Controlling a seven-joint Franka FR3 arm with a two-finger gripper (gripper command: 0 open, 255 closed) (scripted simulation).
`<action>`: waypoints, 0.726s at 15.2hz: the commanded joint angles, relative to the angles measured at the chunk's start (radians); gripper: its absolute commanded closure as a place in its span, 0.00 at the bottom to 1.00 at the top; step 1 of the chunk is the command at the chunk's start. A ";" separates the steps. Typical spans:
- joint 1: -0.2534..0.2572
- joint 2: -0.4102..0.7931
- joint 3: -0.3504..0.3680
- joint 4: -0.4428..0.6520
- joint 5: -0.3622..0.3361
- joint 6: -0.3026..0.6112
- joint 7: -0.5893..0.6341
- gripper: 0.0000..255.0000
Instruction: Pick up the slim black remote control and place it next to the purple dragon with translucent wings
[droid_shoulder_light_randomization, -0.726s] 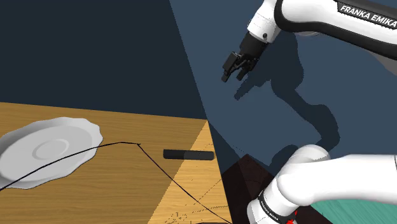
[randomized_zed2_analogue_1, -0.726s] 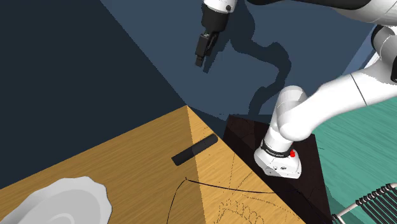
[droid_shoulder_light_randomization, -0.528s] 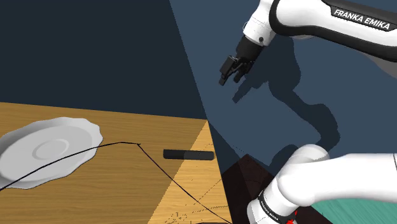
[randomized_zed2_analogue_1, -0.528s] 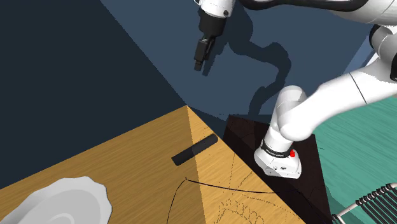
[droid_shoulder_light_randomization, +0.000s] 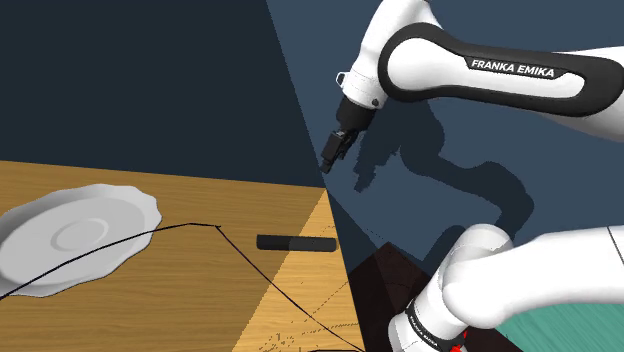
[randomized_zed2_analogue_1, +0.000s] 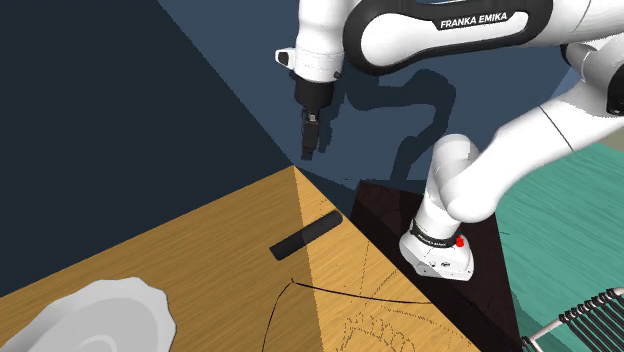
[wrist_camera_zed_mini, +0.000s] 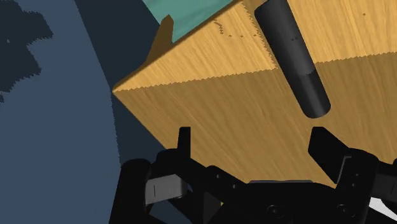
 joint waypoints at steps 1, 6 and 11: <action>0.034 0.031 0.011 -0.022 0.007 0.027 -0.049 0.00; 0.116 0.090 0.039 -0.096 0.024 0.094 -0.170 0.00; 0.198 0.150 0.070 -0.171 0.041 0.161 -0.291 0.00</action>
